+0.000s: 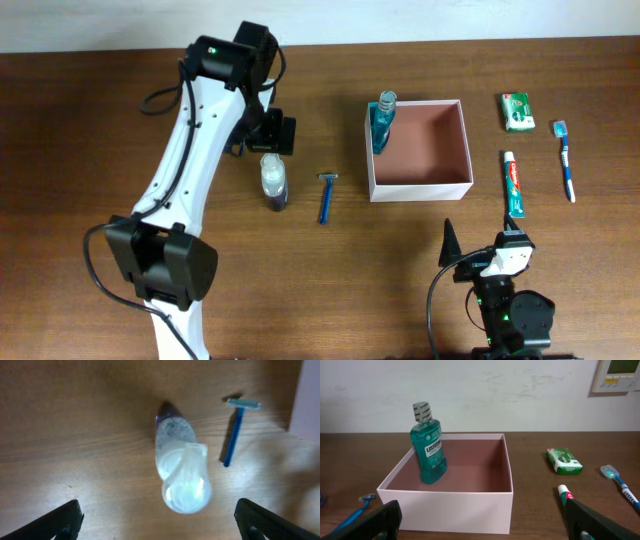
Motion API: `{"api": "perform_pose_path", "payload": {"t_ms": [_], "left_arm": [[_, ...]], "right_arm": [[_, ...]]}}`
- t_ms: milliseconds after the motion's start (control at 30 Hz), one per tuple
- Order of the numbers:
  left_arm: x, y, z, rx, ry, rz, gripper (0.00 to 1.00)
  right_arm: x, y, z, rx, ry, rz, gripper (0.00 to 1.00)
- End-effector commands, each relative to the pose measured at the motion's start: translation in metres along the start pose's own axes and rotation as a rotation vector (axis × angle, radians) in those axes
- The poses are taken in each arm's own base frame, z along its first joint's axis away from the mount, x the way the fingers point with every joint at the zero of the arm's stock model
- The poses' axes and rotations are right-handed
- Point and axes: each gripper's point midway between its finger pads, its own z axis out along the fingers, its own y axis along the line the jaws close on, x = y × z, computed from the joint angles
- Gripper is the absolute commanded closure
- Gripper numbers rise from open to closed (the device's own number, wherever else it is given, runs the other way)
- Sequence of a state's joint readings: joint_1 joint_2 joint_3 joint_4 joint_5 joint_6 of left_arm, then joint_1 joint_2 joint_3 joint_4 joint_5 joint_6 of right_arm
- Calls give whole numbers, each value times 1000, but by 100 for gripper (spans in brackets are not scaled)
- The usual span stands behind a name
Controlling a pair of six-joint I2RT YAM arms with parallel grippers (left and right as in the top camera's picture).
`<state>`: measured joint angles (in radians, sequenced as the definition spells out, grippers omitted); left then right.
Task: Pack container
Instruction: 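Move the left gripper over the clear foam soap pump bottle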
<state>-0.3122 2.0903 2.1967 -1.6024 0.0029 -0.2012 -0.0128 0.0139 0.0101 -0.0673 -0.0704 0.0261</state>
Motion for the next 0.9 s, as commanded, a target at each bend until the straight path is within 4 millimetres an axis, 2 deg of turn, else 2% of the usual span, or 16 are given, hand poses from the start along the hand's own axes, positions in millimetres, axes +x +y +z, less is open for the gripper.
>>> {"api": "perform_pose_path", "payload": {"t_ms": [0,233,567,867], "left_arm": [[4,4,7,-27,7,15,1],[6,5,24,-31,29,16,1],[1,-6,33,-27,12,37,1],[9,-8,45,-41,70,-22,1]], "right_arm": [[2,0,0,2,4,4,1],[2,0,0,2,4,4,1],[2,0,0,2,4,4,1],[2,0,0,2,4,4,1]]}}
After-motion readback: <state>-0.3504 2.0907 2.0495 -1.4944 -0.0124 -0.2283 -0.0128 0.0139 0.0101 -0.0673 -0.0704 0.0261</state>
